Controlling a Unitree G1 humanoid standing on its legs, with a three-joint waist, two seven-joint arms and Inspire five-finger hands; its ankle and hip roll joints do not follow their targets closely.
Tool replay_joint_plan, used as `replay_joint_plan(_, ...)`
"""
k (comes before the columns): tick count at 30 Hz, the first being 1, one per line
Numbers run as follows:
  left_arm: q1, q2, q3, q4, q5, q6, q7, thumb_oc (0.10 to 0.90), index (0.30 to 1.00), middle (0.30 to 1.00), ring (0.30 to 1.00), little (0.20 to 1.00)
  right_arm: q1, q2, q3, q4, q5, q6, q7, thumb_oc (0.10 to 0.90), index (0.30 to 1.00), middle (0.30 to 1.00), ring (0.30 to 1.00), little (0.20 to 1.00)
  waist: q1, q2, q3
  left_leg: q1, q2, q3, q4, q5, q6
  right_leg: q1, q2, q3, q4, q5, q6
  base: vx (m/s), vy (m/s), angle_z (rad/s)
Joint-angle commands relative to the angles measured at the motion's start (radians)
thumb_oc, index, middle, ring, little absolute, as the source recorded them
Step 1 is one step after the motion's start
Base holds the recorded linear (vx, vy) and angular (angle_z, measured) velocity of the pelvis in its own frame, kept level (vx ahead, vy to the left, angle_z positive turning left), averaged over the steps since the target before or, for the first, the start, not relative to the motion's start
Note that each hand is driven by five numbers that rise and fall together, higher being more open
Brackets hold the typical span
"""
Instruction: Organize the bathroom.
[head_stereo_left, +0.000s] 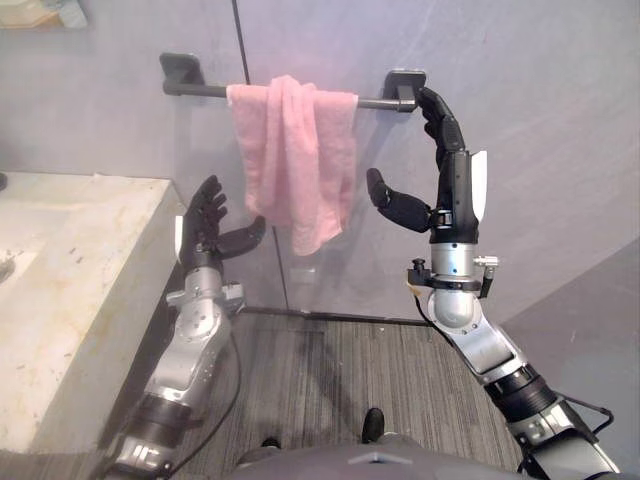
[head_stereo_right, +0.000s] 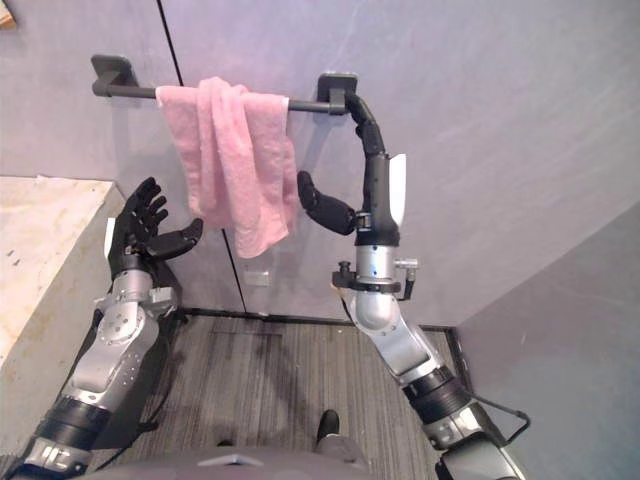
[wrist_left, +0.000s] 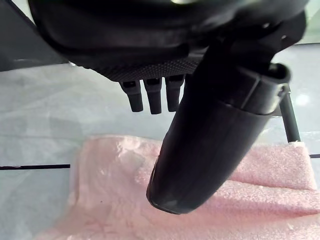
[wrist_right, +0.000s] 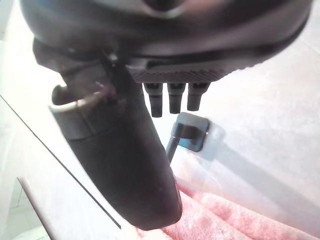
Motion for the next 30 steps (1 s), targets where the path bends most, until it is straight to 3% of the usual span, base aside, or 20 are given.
replay_joint_plan(1,-0.107,0.040,-0.017,-0.086,0.008,-0.087,-0.013,0.800,0.900,0.900,0.900,0.900,-0.086,-0.019,-0.015,-0.063,0.129,-0.057,0.190,0.800,0.900,0.900,0.900,0.900,0.004,0.005,-0.058,-0.005,-0.048,0.040,0.002,-0.062,0.061,0.079,-0.068,-0.018,0.039,-0.135,0.137,0.00,0.000,0.00)
replay_joint_plan(2,-0.106,0.040,-0.017,-0.087,0.008,-0.086,-0.013,0.800,0.900,0.900,0.900,0.900,-0.086,-0.020,-0.016,-0.064,0.133,-0.056,0.193,0.800,0.900,0.900,0.900,0.900,0.003,0.005,-0.058,-0.005,-0.048,0.040,0.002,-0.062,0.061,0.079,-0.068,-0.018,0.039,-0.136,0.137,0.00,0.000,0.00)
replay_joint_plan(4,-0.102,0.043,-0.018,-0.087,0.008,-0.085,-0.032,0.800,0.900,0.900,0.900,0.900,-0.092,-0.034,0.000,-0.027,0.291,-0.011,0.309,0.800,0.900,0.900,0.900,0.900,0.012,-0.005,-0.063,-0.006,-0.046,0.036,0.002,-0.061,0.058,0.086,-0.069,-0.030,0.037,-0.136,0.135,0.01,-0.020,0.00)
replay_joint_plan(6,-0.111,0.040,-0.029,-0.075,0.012,-0.083,-0.042,0.800,0.900,0.900,0.900,0.900,-0.121,-0.030,-0.001,0.037,0.374,0.014,0.357,0.800,0.900,0.900,0.900,0.900,0.022,-0.013,-0.067,-0.005,-0.044,0.034,0.002,-0.060,0.054,0.093,-0.068,-0.044,0.031,-0.134,0.133,0.04,-0.047,0.02)
replay_joint_plan(10,-0.119,0.035,-0.035,-0.058,0.017,-0.082,-0.042,0.800,0.900,0.900,0.900,0.900,-0.167,-0.015,-0.020,0.094,0.434,0.038,0.355,0.800,0.900,0.900,0.900,0.900,0.032,-0.019,-0.068,-0.006,-0.043,0.033,0.002,-0.058,0.052,0.102,-0.065,-0.054,0.023,-0.130,0.128,0.04,-0.025,0.05)
replay_joint_plan(20,-0.109,0.037,-0.018,-0.039,0.023,-0.075,-0.046,0.800,0.900,0.900,0.900,0.900,-0.254,0.033,-0.086,0.180,0.413,0.061,0.204,0.800,0.900,0.900,0.900,0.900,0.052,-0.019,-0.068,-0.008,-0.045,0.030,0.002,-0.054,0.052,0.108,-0.061,-0.059,0.017,-0.128,0.120,0.04,-0.009,0.05)
replay_joint_plan(30,-0.094,0.047,-0.005,-0.037,0.015,-0.073,-0.070,0.800,0.900,0.900,0.900,0.900,-0.337,0.025,-0.090,0.247,0.440,0.077,0.242,0.800,0.900,0.900,0.900,0.900,0.075,-0.020,-0.066,-0.010,-0.045,0.019,0.002,-0.052,0.053,0.113,-0.057,-0.062,0.018,-0.133,0.111,0.03,-0.011,0.00)
